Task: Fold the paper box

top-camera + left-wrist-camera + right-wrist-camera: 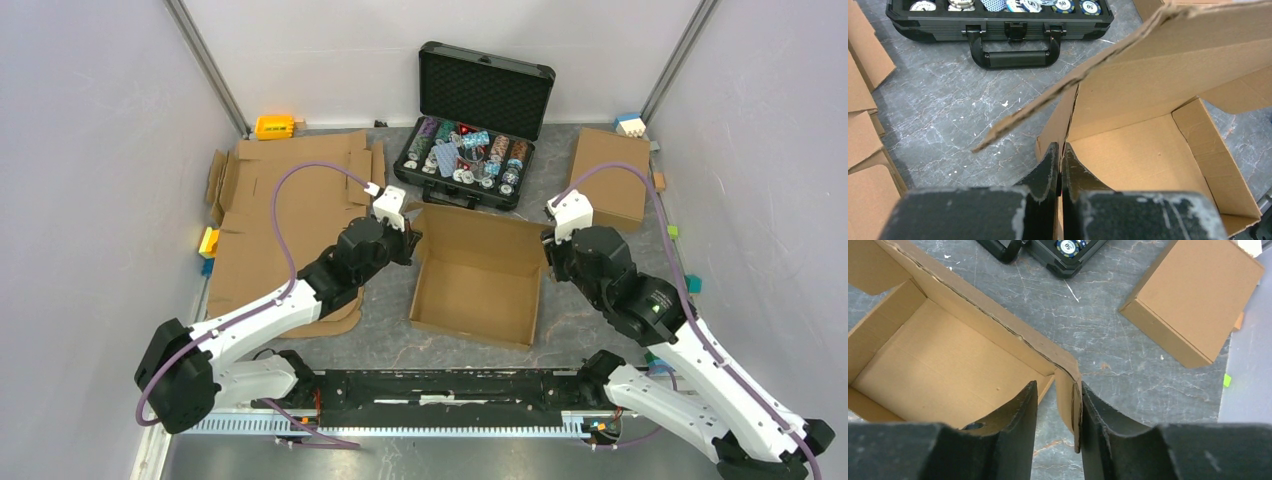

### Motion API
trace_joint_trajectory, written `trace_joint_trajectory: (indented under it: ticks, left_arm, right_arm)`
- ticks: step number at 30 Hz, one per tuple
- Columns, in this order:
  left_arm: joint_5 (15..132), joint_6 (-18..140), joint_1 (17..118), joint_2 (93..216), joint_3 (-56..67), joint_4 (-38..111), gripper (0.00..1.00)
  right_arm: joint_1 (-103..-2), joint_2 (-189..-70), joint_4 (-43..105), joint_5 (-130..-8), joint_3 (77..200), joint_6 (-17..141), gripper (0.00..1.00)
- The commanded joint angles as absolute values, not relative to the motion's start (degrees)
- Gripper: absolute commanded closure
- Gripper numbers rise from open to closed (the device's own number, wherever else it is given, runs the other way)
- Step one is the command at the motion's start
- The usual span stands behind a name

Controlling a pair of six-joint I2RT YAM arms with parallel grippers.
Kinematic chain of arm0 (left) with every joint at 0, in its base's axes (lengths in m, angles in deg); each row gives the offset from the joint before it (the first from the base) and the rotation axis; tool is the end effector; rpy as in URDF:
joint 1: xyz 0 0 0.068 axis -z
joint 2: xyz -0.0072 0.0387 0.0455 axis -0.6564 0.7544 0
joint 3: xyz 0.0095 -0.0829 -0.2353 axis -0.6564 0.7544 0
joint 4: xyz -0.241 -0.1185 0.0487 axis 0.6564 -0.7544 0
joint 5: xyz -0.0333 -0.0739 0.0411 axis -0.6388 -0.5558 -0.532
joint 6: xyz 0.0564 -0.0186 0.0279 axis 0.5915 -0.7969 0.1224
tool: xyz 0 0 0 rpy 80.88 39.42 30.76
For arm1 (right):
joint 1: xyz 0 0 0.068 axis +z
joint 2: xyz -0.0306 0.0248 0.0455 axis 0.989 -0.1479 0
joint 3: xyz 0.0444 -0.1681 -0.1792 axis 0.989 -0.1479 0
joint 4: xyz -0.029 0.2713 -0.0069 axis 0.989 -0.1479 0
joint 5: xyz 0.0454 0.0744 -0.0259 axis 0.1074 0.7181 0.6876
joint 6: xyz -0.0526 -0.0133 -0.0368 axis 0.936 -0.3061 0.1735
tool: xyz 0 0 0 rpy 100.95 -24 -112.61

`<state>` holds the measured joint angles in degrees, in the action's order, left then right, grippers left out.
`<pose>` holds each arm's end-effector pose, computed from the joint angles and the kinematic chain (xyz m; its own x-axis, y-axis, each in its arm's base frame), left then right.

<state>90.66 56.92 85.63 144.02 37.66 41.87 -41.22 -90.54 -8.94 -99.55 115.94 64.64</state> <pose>0.2172 -0.2028 0.2374 -0.3633 -0.0071 -0.9316 0.5101 0.8352 -0.2053 0.1572 0.1065 0.3210 -0.4050 -0.2585 -0.8770 -0.3037 0.9428 -0.1376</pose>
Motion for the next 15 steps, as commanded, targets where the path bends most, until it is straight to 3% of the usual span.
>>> trace_joint_trajectory:
  ticks: [1, 9, 15]
  left_arm:
    - [91.83, 58.5, 85.77, 142.69, 35.26, 39.9, 0.98]
    - [92.3, 58.04, 85.77, 142.28, 35.02, 39.3, 0.98]
    - [92.76, 56.98, 85.77, 141.95, 35.24, 39.28, 0.98]
  right_arm:
    - [-41.15, -91.8, -6.64, -98.2, 115.56, 61.48, 0.61]
    - [-41.2, -92.76, -5.77, -102.19, 113.88, 59.95, 0.67]
    - [-41.4, -92.49, -5.38, -101.97, 113.16, 57.87, 0.88]
